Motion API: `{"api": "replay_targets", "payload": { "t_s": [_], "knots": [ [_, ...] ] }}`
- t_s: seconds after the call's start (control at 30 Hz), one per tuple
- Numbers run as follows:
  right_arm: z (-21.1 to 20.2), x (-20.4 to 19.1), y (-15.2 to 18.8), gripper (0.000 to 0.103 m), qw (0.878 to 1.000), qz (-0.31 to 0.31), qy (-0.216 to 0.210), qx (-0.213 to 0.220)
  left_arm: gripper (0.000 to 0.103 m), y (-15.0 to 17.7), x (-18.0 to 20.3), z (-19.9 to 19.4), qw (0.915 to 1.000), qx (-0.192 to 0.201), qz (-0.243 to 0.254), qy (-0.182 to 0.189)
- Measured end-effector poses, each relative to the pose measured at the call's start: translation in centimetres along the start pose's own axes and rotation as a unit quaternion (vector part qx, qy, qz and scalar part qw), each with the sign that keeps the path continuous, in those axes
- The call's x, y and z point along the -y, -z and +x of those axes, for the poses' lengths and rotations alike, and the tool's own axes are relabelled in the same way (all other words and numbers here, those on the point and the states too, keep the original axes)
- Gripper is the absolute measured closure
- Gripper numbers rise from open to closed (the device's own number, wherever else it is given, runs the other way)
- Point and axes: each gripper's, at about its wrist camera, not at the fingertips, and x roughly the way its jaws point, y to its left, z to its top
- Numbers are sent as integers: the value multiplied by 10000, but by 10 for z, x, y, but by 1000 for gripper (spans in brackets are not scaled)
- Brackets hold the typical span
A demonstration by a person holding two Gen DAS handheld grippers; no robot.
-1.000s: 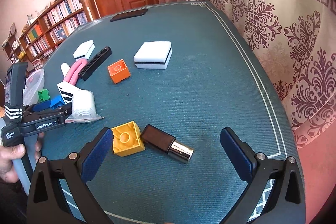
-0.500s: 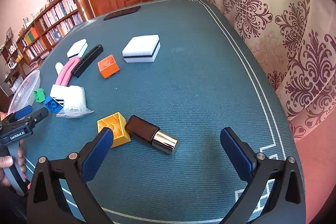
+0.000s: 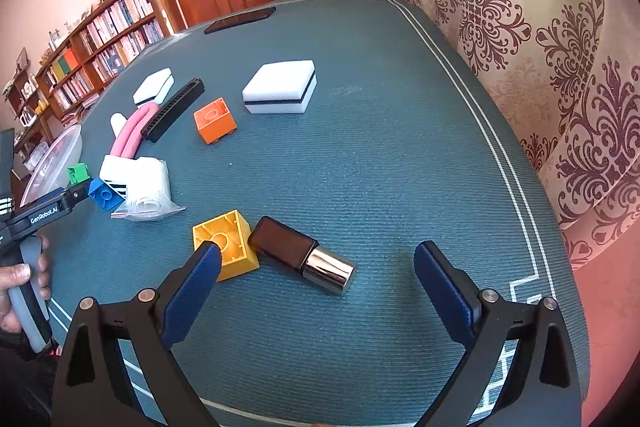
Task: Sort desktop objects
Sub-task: 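Move left tool to the green block while right tool approaches the black-silver bottle, then close left tool on the green block while right tool grips the black-silver bottle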
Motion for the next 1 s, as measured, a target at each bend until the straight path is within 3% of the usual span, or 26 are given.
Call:
{"api": "replay_targets", "payload": {
  "t_s": [0.3,0.63,0.83,1.0],
  "knots": [
    [1,1,0,9,10000,-4,-29,-32,26,-16,8,16,9997,-180,156,-79],
    [-5,-6,-3,19,9998,-175,-84,9,60,-21,13,17,9994,-157,263,144],
    [-3,4,-4,34,9999,-121,106,-51,61,-21,12,17,9994,-144,263,179],
    [-3,3,-4,34,9996,-264,112,-26,61,-22,13,19,9992,-149,327,155]
  ]
}}
